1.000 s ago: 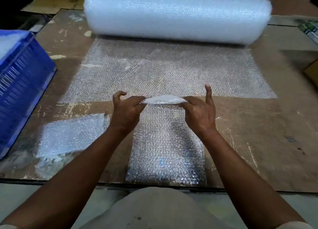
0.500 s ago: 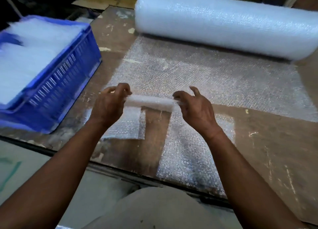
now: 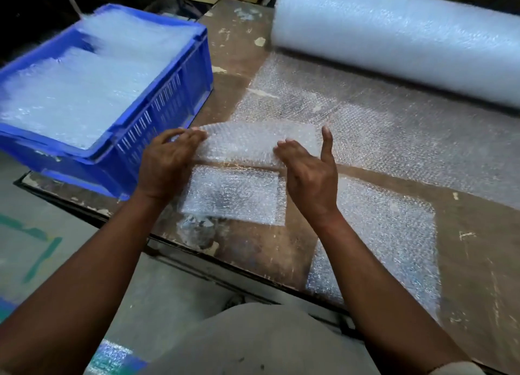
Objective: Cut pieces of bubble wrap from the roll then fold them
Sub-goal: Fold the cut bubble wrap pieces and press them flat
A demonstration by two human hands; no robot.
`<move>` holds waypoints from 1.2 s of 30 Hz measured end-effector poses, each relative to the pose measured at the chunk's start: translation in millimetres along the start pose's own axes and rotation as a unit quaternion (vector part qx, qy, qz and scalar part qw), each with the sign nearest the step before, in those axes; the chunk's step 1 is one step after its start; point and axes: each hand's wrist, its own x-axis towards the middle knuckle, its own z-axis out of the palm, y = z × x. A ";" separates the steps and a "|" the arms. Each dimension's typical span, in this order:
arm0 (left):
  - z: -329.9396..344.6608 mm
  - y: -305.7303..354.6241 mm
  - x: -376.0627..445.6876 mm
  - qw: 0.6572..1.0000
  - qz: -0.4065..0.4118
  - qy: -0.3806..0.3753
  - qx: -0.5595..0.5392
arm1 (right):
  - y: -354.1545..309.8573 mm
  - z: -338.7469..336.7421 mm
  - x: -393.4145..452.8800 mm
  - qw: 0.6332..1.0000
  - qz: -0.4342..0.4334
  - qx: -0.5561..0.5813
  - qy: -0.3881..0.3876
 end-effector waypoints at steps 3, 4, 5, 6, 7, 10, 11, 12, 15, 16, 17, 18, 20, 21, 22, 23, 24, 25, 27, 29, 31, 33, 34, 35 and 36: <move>6.0 3.7 -31.9 0.999 -0.018 -0.037 -0.019 | -9.7 18.1 -33.3 0.998 0.015 0.007 -0.057; 8.9 8.4 -42.5 0.997 -0.029 -0.071 -0.021 | -12.8 22.0 -44.0 0.996 0.025 0.008 -0.086; 13.5 7.8 -54.3 0.991 -0.051 -0.112 -0.046 | -17.1 25.3 -54.5 0.992 0.037 0.008 -0.123; 15.7 7.0 -62.4 0.976 -0.087 -0.173 -0.097 | -21.2 27.2 -63.6 0.985 0.049 0.007 -0.163; 16.0 7.0 -68.7 0.951 -0.146 -0.222 -0.157 | -25.3 28.0 -71.2 0.977 0.059 0.005 -0.205; 18.8 4.1 -84.3 0.917 -0.188 -0.299 -0.187 | -35.4 27.2 -88.3 0.945 0.082 -0.007 -0.316; 19.5 3.6 -88.0 0.921 -0.163 -0.314 -0.162 | -36.9 26.6 -92.2 0.937 0.089 -0.005 -0.337; 18.2 2.3 -89.8 0.921 -0.153 -0.322 -0.157 | -38.2 25.8 -95.4 0.932 0.096 0.002 -0.351; 10.1 3.5 -91.2 0.926 -0.117 -0.334 -0.135 | -43.2 20.9 -99.2 0.927 0.093 0.011 -0.364; 8.3 6.7 -92.1 0.932 -0.098 -0.324 -0.127 | -47.0 19.8 -98.9 0.928 0.086 0.004 -0.361; 7.8 11.7 -92.9 0.940 -0.083 -0.310 -0.118 | -51.6 19.4 -98.0 0.930 0.082 -0.003 -0.358; 9.2 18.4 -94.3 0.945 -0.072 -0.300 -0.108 | -56.5 20.8 -96.8 0.931 0.079 -0.010 -0.357; 17.6 34.0 -96.9 0.942 -0.075 -0.315 -0.084 | -65.5 27.5 -94.4 0.924 0.075 -0.025 -0.375; 22.5 40.9 -99.0 0.935 -0.084 -0.335 -0.075 | -69.3 32.2 -94.8 0.917 0.071 -0.031 -0.392; 27.7 46.3 -102.2 0.928 -0.097 -0.353 -0.069 | -71.9 36.6 -96.4 0.909 0.067 -0.033 -0.411; 31.0 50.0 -105.2 0.923 -0.108 -0.364 -0.066 | -73.3 40.3 -98.9 0.900 0.063 -0.033 -0.429; 33.6 51.8 -108.1 0.922 -0.115 -0.365 -0.059 | -73.6 43.1 -101.5 0.894 0.060 -0.033 -0.443; 34.1 53.5 -108.6 0.922 -0.119 -0.366 -0.054 | -72.6 43.7 -103.7 0.891 0.060 -0.033 -0.449; 34.0 55.3 -108.0 0.923 -0.126 -0.362 -0.043 | -70.2 41.2 -103.6 0.896 0.067 -0.034 -0.438; 33.5 59.0 -103.4 0.932 -0.123 -0.339 -0.037 | -67.9 36.1 -100.0 0.903 0.080 -0.028 -0.421; 33.5 65.6 -93.6 0.940 -0.112 -0.319 -0.043 | -63.5 30.8 -97.9 0.908 0.094 -0.032 -0.406; 38.1 76.8 -80.6 0.945 -0.099 -0.306 -0.053 | -54.6 22.8 -99.4 0.909 0.123 -0.037 -0.396; 40.8 83.8 -74.7 0.946 -0.094 -0.305 -0.057 | -49.6 17.3 -101.0 0.909 0.141 -0.032 -0.392; 44.3 92.9 -68.0 0.946 -0.088 -0.306 -0.064 | -42.7 9.4 -103.7 0.907 0.164 -0.023 -0.387; 48.2 102.8 -63.4 0.946 -0.081 -0.305 -0.076 | -35.9 0.3 -106.9 0.905 0.185 -0.010 -0.382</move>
